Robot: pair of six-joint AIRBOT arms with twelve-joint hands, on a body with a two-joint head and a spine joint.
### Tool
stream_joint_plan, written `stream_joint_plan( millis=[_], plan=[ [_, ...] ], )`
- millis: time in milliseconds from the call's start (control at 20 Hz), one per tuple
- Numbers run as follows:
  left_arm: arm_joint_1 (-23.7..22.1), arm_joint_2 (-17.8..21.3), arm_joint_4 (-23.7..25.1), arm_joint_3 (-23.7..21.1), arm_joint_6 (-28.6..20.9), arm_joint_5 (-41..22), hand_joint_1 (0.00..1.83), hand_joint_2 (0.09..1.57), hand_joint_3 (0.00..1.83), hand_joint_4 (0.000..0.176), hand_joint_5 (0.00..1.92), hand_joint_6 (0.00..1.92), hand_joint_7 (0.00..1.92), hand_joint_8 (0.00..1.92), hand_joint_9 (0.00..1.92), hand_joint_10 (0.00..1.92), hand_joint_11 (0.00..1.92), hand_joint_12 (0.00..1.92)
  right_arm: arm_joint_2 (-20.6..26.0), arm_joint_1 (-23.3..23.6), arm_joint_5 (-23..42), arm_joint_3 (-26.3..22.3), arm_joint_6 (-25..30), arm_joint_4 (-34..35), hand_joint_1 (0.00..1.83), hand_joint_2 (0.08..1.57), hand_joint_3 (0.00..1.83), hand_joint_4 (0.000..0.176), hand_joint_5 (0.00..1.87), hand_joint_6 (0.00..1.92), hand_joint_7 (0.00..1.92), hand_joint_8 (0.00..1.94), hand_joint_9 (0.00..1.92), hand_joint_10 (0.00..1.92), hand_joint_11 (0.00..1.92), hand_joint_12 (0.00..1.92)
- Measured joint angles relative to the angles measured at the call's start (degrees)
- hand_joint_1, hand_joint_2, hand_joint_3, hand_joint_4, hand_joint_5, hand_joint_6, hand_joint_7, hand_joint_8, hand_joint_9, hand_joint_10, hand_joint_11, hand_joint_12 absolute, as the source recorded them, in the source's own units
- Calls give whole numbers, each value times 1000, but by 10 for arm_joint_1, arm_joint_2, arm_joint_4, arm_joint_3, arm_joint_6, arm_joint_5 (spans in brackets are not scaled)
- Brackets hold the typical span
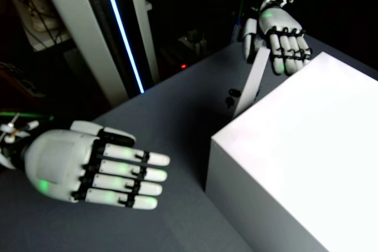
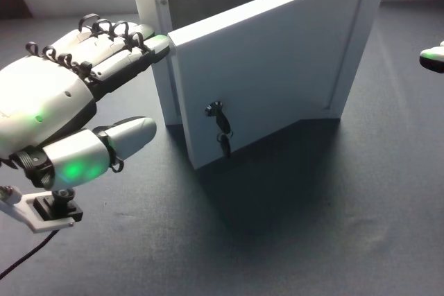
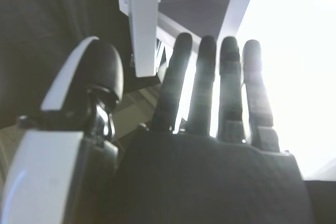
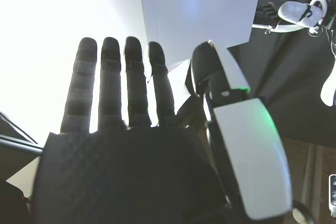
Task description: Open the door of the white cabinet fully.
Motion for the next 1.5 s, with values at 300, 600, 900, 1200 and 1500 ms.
stream_joint_plan(
  millis=[300, 600, 900, 1200, 1500],
  plan=[
    [-8, -5, 42, -1, -26, 6, 6, 1536, 6, 0, 95, 2, 107, 7, 112, 3, 0, 503, -1, 0, 0, 0, 0, -1, 547, 1393, 0, 11, 305, 0, 301, 0, 207, 2, 149, 19],
    [-9, -5, 67, -8, -35, 5, 0, 1538, 4, 0, 103, 7, 122, 5, 90, 2, 0, 97, -1, 0, 0, 0, 2, 0, 581, 1387, 0, 18, 305, 0, 302, 0, 188, 0, 128, 8],
    [-14, -12, 83, -8, -43, 11, 41, 1526, 0, 0, 154, 8, 170, 2, 141, 2, 0, 296, -1, 0, 0, 0, 2, -1, 592, 1396, 2, 0, 308, 0, 317, 4, 227, 12, 163, 21],
    [-35, -29, 121, -1, -57, 43, 186, 1533, 1, 0, 196, 3, 180, 5, 175, 2, 49, 337, -2, 0, 2, 0, 2, 0, 598, 1403, 4, 0, 302, 0, 318, 0, 236, 3, 175, 23],
    [-49, -44, 144, 8, -70, 81, 132, 1544, 0, 0, 216, 4, 170, 2, 166, 3, 76, 307, -3, 0, 0, 0, 3, 0, 621, 1396, 0, 13, 311, 3, 325, 2, 203, 0, 122, 1]
  ],
)
